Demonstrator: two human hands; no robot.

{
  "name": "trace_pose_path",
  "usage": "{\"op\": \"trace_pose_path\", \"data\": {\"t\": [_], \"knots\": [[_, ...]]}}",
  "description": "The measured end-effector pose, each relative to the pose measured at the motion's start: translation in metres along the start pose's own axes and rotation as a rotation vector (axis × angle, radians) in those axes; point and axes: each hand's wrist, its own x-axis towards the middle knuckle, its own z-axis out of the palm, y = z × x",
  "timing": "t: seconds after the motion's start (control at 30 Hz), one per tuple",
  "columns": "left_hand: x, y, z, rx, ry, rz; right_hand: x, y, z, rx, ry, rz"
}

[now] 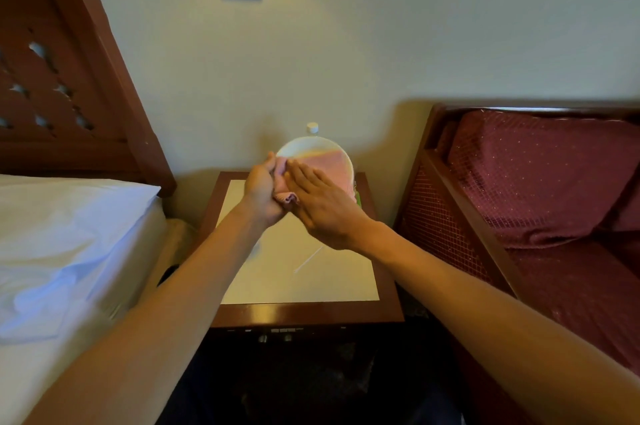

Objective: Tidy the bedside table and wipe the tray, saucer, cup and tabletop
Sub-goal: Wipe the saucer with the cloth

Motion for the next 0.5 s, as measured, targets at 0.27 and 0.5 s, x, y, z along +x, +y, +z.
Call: {"op": "trace_pose_path", "data": {"t": [0.27, 0.5], "knots": [[-0.003, 0.016, 0.008, 0.029, -0.065, 0.007, 0.024, 0.016, -0.041, -0.084, 0.03, 0.116], [-0.009, 0.038, 0.005, 0.018, -0.055, 0.011, -0.003, 0.017, -0.038, -0.082, 0.042, -0.045]]}}
